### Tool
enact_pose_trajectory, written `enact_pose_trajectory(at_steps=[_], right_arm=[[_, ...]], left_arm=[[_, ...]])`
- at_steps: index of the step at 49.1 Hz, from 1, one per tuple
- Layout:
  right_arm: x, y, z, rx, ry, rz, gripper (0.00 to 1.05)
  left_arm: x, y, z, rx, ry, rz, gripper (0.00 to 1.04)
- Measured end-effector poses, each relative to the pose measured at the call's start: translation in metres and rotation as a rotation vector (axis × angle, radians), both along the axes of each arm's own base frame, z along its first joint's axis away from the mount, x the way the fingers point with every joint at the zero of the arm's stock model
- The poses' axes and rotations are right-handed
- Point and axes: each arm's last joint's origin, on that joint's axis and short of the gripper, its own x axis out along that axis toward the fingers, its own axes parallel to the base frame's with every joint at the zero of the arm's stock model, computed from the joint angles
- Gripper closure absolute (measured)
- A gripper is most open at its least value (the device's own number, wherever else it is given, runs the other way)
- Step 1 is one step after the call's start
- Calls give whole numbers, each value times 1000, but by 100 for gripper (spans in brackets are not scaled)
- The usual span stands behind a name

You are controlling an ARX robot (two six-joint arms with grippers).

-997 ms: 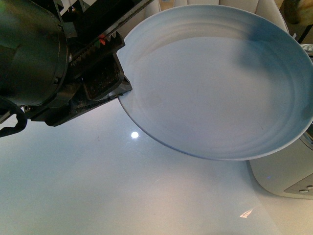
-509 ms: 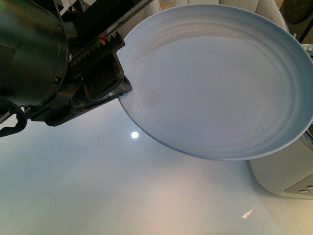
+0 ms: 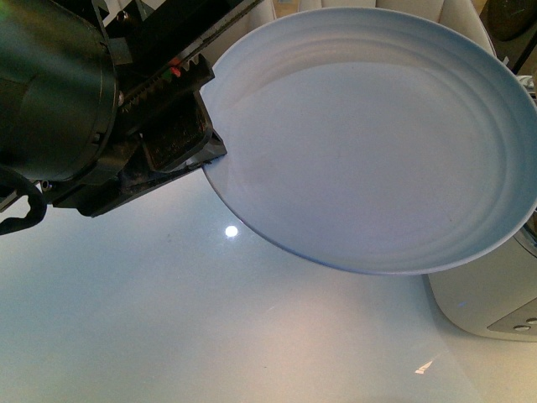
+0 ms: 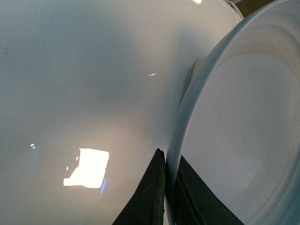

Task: Left arm holds plate, right arm toasts bread

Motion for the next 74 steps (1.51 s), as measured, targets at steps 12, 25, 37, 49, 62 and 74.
enact_pose_trajectory(at_steps=[12, 25, 37, 49, 62, 74], right_arm=[[9, 1, -10, -68, 36, 22, 101], [18, 4, -24, -150, 106, 49, 101], [23, 11, -33, -194, 155, 88, 101], [34, 15, -49, -199, 205, 109, 101], [40, 15, -71, -173, 236, 94, 100], [35, 11, -71, -152, 230, 76, 64]], left_arm=[[0, 0, 0, 0, 0, 0, 102], [0, 0, 0, 0, 0, 0, 102], [0, 0, 0, 0, 0, 0, 102], [0, 0, 0, 0, 0, 0, 102], [0, 0, 0, 0, 0, 0, 102], [0, 0, 0, 0, 0, 0, 102]])
